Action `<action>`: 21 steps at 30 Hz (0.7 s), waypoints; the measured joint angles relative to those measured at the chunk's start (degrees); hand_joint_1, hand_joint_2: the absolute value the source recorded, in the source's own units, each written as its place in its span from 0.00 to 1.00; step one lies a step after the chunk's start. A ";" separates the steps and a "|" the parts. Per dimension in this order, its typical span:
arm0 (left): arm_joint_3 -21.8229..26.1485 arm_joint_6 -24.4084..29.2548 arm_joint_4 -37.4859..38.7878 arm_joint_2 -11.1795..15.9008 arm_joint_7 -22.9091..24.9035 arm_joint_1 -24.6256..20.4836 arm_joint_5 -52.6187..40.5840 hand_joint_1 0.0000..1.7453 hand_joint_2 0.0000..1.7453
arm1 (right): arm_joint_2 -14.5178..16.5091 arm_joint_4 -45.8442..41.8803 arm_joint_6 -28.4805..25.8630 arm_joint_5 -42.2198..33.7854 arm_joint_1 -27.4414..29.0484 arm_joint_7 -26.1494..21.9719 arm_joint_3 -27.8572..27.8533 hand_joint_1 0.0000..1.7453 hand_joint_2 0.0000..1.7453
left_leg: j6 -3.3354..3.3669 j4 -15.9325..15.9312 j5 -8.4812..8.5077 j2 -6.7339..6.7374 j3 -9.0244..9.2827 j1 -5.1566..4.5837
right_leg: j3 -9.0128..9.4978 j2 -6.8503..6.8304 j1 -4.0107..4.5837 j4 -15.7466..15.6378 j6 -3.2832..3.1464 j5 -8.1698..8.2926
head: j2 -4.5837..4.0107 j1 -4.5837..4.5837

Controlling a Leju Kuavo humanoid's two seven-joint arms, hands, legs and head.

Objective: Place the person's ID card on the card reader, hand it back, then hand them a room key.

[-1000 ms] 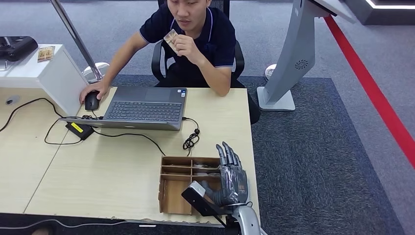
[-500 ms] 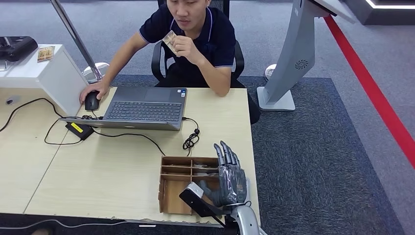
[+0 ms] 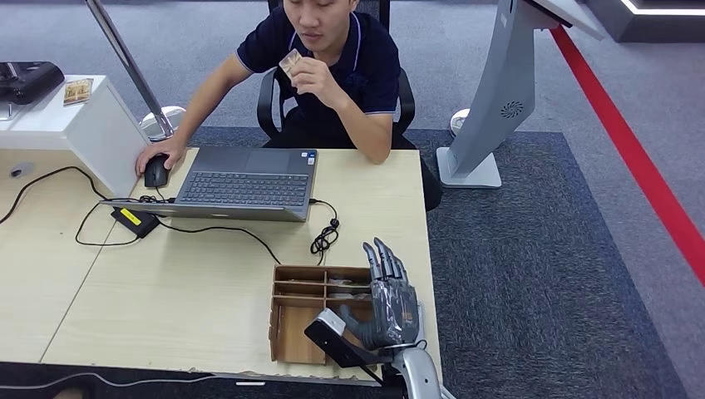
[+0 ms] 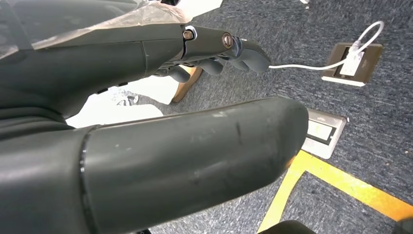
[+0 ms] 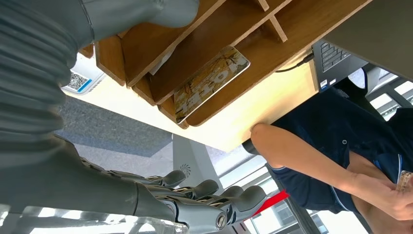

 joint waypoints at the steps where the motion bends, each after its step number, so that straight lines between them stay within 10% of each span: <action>1: -0.01 0.00 0.00 0.00 0.00 -0.02 0.00 0.00 0.00 | 0.00 -0.01 0.00 0.00 -0.01 0.00 0.00 0.00 1.00 | 0.00 0.00 0.00 0.00 0.00 0.00 | 0.00 0.00 0.00 0.00 0.00 0.00 | 0.00 0.00; 21: -0.01 -0.15 0.00 0.00 0.00 -0.11 -0.01 0.00 0.00 | 0.00 -0.08 0.00 -0.13 -0.14 0.95 0.02 0.01 1.00 | 0.00 0.00 0.00 0.00 0.00 0.00 | 0.00 0.00 0.00 0.00 0.00 0.00 | 0.00 0.00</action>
